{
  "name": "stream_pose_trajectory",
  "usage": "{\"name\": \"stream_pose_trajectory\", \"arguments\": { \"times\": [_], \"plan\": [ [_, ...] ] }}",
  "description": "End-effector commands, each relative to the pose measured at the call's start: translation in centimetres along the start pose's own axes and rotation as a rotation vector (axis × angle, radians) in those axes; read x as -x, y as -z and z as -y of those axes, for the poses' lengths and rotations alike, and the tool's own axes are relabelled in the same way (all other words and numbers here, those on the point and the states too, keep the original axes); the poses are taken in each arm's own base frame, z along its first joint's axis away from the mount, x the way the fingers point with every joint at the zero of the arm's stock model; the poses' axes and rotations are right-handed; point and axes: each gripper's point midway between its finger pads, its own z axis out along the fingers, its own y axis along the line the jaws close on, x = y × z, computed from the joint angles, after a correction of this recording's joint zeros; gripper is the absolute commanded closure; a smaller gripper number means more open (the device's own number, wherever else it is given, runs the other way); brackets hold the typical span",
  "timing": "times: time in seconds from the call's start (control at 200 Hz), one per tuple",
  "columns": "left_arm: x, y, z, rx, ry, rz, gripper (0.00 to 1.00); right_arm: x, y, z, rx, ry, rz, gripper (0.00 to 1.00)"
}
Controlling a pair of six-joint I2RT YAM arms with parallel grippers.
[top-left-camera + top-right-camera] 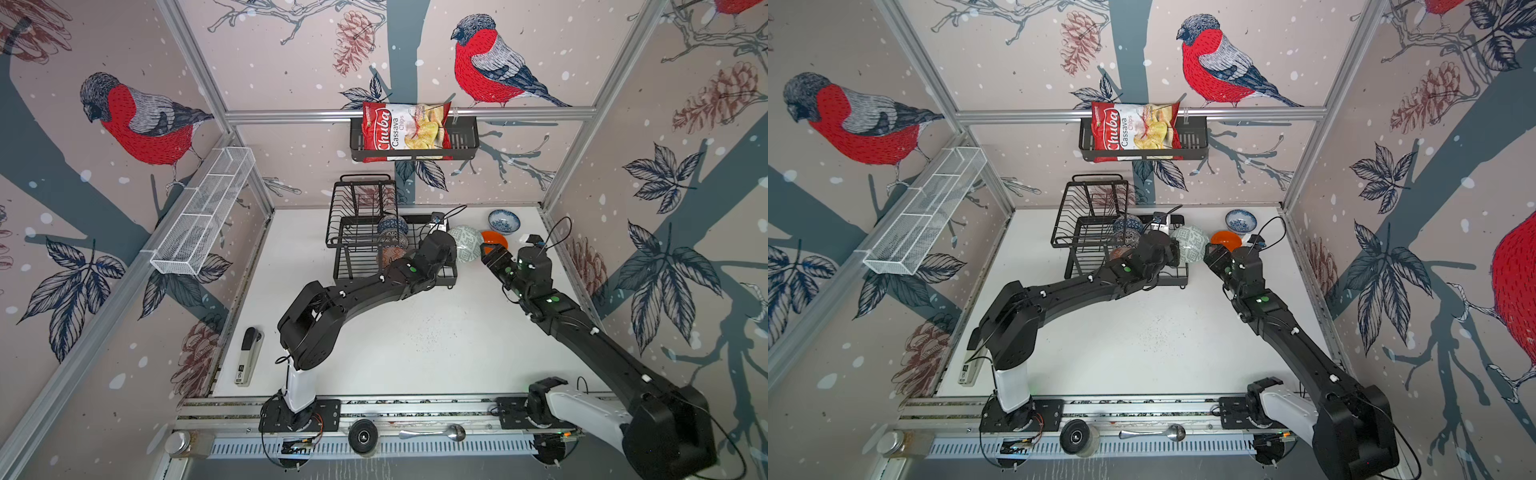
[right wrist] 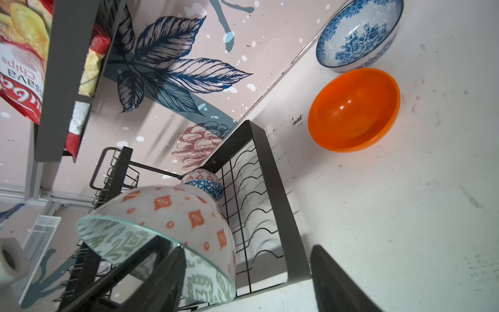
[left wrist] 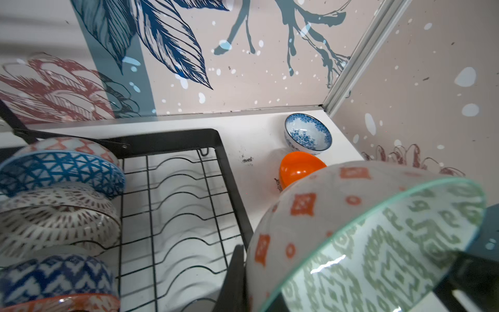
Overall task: Load bowls into a dish rack
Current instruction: Pick up the bowl from the middle-right of the table.
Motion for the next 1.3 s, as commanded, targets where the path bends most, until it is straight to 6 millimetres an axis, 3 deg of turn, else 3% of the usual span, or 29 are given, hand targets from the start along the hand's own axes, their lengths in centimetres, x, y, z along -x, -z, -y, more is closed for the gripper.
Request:
{"name": "stream_pose_trajectory", "arguments": {
  "times": [0.0,0.145,0.545,0.765,1.056,1.296],
  "plan": [
    [3.4,0.6,-0.9,0.054,0.008,0.140,1.00,1.0,0.6,-1.7,0.038,-0.017,0.008,0.15],
    [4.1,1.1,-1.8,0.096,0.016,0.200,1.00,2.0,1.4,-3.9,0.107,-0.061,0.014,0.00],
    [4.9,1.5,-2.4,0.107,0.044,0.304,1.00,1.9,2.3,-8.8,0.320,-0.315,-0.040,0.00],
    [4.6,1.4,-2.3,0.097,0.054,0.321,1.00,1.5,1.6,-11.0,0.398,-0.406,-0.076,0.00],
    [4.7,1.8,-2.2,0.098,0.041,0.341,1.00,0.5,0.4,-13.7,0.458,-0.458,-0.132,0.12],
    [4.2,2.5,-2.3,0.099,0.044,0.364,1.00,0.7,-0.7,-13.9,0.465,-0.523,-0.105,0.27]
  ]
}}
